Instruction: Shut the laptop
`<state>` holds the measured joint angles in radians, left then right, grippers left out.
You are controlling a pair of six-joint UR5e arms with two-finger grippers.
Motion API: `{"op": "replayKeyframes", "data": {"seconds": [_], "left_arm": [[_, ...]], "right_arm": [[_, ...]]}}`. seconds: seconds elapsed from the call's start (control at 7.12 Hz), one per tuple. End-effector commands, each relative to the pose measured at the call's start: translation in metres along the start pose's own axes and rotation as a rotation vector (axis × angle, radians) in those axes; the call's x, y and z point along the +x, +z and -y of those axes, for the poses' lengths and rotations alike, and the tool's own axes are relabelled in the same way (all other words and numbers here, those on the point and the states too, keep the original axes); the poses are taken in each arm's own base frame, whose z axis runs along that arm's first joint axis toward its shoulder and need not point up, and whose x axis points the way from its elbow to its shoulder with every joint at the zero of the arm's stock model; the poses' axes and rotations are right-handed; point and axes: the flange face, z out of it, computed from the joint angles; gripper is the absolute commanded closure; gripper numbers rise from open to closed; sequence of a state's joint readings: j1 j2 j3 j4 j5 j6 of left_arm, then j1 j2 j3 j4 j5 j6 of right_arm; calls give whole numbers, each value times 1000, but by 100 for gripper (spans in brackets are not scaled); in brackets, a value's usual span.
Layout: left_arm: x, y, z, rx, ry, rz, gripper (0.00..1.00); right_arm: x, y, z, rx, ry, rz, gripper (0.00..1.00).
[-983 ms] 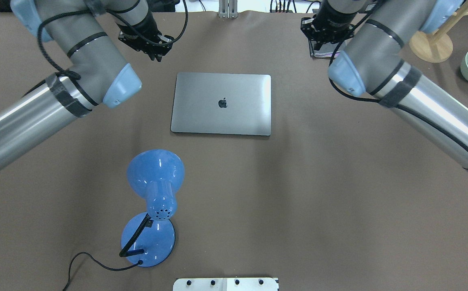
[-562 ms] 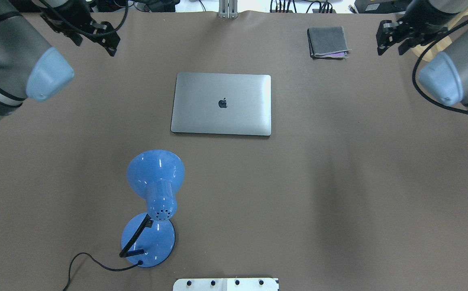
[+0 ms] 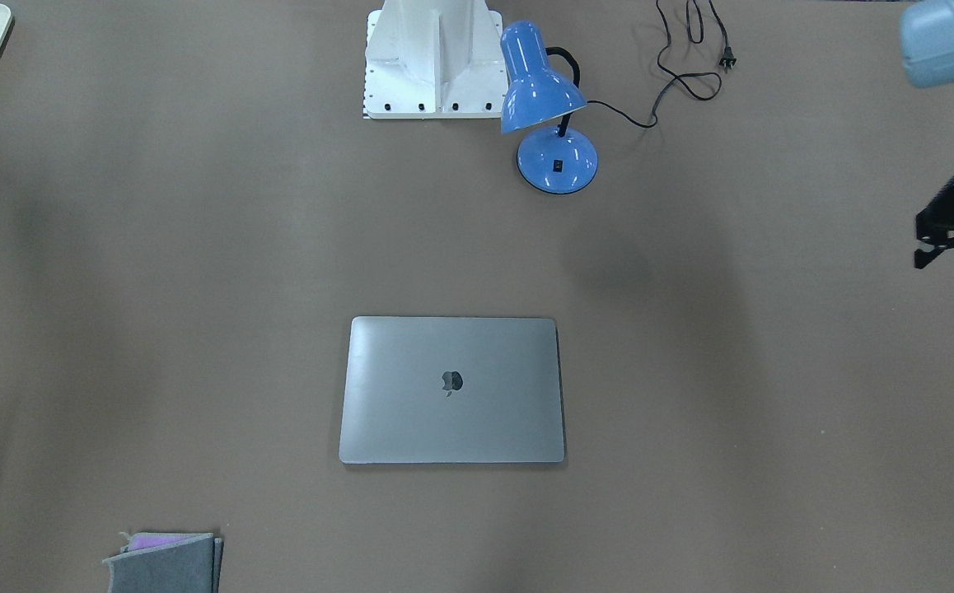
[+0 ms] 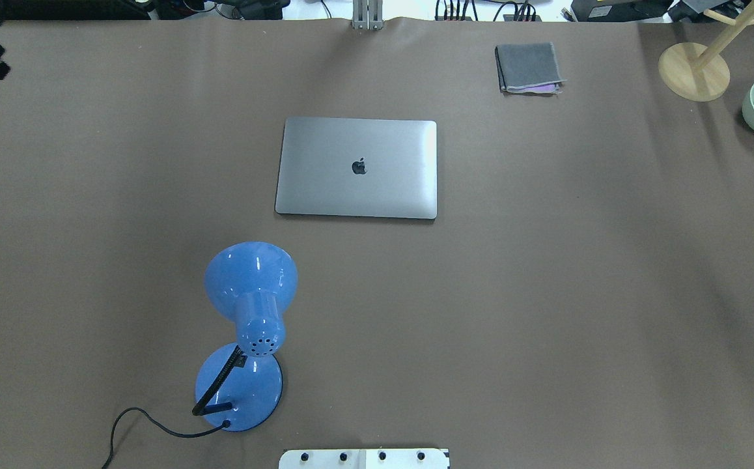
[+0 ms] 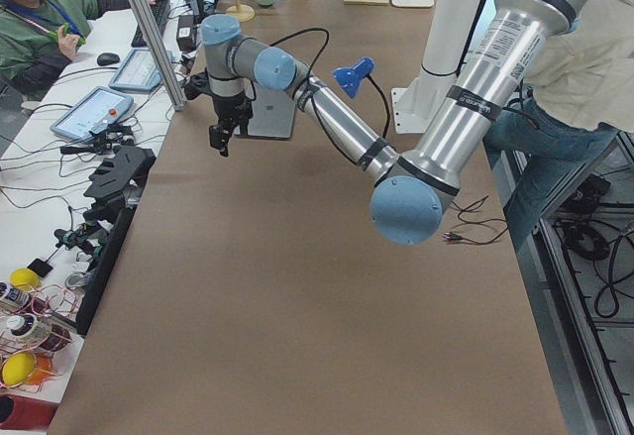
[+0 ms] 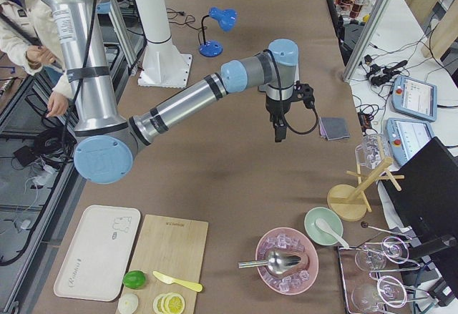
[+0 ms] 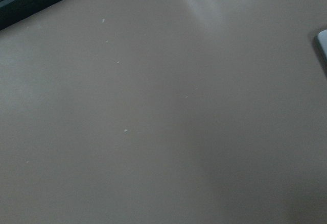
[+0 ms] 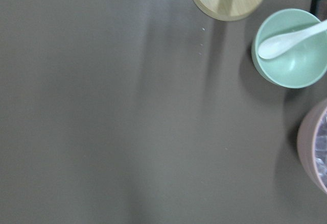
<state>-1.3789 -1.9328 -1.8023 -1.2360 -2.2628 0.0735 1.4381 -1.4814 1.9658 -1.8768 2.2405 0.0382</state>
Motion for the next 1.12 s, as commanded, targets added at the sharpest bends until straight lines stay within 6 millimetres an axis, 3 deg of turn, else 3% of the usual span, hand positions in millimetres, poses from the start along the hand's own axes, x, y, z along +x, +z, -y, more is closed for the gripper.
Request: {"op": "replayKeyframes", "data": {"seconds": [0.0, 0.14, 0.28, 0.56, 0.98], "left_arm": [[-107, 13, -93, -41, 57, -8, 1], [-148, 35, -138, -84, 11, -22, 1], [-166, 50, -171, -116, -47, -34, 1], [-193, 71, -212, -115, -104, -32, 1], [-194, 73, -216, -119, -127, -32, 1]], "right_arm": [[101, 2, -90, -22, -48, 28, 0], [128, 10, -125, -43, -9, 22, 0], [139, 22, -145, -80, 22, 4, 0], [148, 37, -167, -115, 49, -7, 0], [148, 36, -164, -111, 55, -2, 0]]}}
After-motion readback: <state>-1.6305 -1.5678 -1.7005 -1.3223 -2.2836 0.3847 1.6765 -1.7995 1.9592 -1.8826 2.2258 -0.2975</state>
